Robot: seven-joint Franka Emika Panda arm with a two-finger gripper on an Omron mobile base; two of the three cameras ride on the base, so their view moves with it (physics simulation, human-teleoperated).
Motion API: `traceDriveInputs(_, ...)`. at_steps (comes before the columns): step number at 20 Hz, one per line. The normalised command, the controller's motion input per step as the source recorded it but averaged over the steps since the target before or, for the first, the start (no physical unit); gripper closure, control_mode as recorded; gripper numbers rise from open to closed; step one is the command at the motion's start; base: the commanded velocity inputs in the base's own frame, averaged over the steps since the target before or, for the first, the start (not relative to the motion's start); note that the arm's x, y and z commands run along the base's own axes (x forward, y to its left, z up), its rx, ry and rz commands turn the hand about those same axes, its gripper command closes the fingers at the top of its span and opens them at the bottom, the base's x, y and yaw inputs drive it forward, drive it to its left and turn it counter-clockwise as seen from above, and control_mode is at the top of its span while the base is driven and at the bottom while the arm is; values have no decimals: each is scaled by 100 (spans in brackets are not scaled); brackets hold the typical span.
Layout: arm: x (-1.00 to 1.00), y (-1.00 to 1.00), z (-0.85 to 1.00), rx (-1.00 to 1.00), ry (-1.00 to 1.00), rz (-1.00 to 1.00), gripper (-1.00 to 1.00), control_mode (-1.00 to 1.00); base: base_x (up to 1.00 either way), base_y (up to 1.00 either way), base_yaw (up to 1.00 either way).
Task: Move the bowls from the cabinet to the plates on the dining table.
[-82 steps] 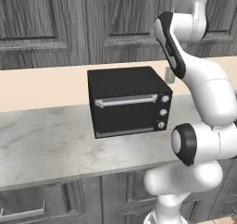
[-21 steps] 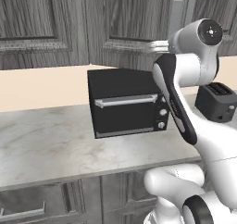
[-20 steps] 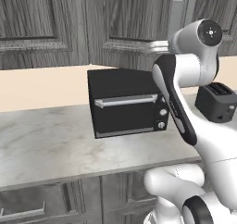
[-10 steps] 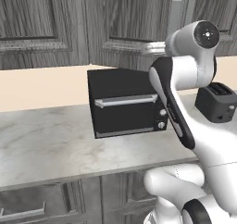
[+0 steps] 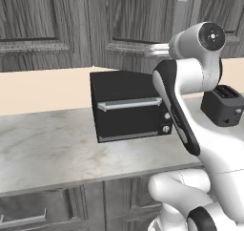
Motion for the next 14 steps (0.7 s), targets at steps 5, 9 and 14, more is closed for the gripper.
traceDriveInputs(5,-6,55,1,0,0,0,100,-100,0,0,0)
traceDriveInputs(9,-16,58,0,0,0,0,100,-100,0,0,0)
traceDriveInputs(14,-18,64,0,0,0,0,100,-100,0,0,0)
